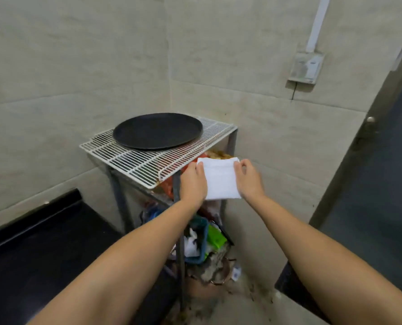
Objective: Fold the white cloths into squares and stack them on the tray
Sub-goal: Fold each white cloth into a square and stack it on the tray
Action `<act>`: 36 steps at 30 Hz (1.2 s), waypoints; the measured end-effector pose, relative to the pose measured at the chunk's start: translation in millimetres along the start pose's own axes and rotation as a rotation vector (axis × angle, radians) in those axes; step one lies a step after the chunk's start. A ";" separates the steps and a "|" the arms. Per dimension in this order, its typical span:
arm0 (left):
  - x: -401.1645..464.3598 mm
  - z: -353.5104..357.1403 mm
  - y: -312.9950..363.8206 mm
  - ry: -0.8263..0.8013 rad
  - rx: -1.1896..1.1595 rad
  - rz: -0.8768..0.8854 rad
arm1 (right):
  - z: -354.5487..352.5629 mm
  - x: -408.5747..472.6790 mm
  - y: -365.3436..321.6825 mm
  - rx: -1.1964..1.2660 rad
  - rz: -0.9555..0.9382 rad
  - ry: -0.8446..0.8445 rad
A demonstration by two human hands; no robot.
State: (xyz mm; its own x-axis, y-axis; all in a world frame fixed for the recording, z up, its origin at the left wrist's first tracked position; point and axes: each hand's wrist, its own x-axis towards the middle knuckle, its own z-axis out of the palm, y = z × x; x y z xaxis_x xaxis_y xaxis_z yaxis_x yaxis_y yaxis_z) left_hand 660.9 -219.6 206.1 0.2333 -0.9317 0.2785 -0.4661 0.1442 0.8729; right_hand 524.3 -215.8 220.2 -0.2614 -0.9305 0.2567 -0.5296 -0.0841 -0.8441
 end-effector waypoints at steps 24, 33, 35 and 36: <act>332.3 -10.5 -69.0 0.478 0.483 -0.618 | 266.3 360.6 -72.2 -0.334 -0.454 -0.754; 331.2 -4.5 -91.3 0.313 0.931 -0.686 | 295.4 352.7 -61.2 -0.585 -0.680 -0.715; 333.2 -3.2 -89.5 0.299 0.950 -0.714 | 297.2 351.7 -61.9 -0.612 -0.702 -0.705; 334.5 -2.6 -88.4 0.286 0.954 -0.729 | 297.9 351.1 -62.3 -0.630 -0.713 -0.700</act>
State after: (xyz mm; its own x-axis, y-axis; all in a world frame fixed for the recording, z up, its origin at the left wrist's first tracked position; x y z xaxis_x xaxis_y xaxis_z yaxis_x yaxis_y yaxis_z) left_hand 782.4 -543.1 223.1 0.8220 -0.5686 0.0311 -0.5568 -0.7911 0.2531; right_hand 706.0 -643.4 222.7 0.6502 -0.7536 0.0965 -0.7326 -0.6555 -0.1832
